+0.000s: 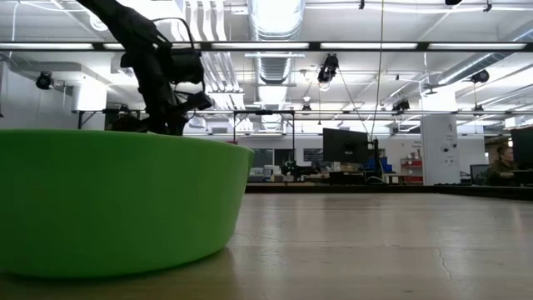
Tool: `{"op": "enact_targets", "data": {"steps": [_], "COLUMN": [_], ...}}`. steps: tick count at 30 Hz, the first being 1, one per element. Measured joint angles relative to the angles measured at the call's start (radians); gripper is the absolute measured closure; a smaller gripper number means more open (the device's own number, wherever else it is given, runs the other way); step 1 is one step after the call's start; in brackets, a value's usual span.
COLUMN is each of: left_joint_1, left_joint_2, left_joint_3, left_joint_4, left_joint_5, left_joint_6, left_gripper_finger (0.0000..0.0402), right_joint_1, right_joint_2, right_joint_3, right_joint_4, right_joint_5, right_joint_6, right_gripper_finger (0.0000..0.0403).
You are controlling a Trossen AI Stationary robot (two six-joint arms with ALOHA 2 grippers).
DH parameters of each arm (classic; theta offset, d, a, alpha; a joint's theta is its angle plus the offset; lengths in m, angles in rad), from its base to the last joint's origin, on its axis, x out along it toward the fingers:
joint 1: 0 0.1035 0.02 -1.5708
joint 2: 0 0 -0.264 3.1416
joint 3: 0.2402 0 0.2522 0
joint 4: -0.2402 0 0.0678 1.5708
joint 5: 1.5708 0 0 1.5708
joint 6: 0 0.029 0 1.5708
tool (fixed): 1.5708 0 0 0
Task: Nest bowls inside each other
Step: Stack the red bowl on top of the green bowl
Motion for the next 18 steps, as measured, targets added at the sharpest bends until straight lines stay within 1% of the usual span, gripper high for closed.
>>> {"op": "enact_targets", "data": {"steps": [9, 18], "left_joint_1": [-0.027, -0.09], "left_joint_2": [-0.006, -0.072], "left_joint_3": [0.049, 0.05], "left_joint_4": [-0.063, -0.062], "left_joint_5": [-0.034, -0.1], "left_joint_6": [-0.001, -0.064], "left_gripper_finger": [0.0399, 0.0399], "right_joint_1": [0.0, 0.0], "right_joint_2": [0.0, 0.0], "right_joint_3": [0.0, 0.0], "right_joint_4": [0.0, 0.0], "right_joint_5": [0.0, 0.0], "right_joint_6": [0.0, 0.0], "right_gripper_finger": [0.0369, 0.0369]}}
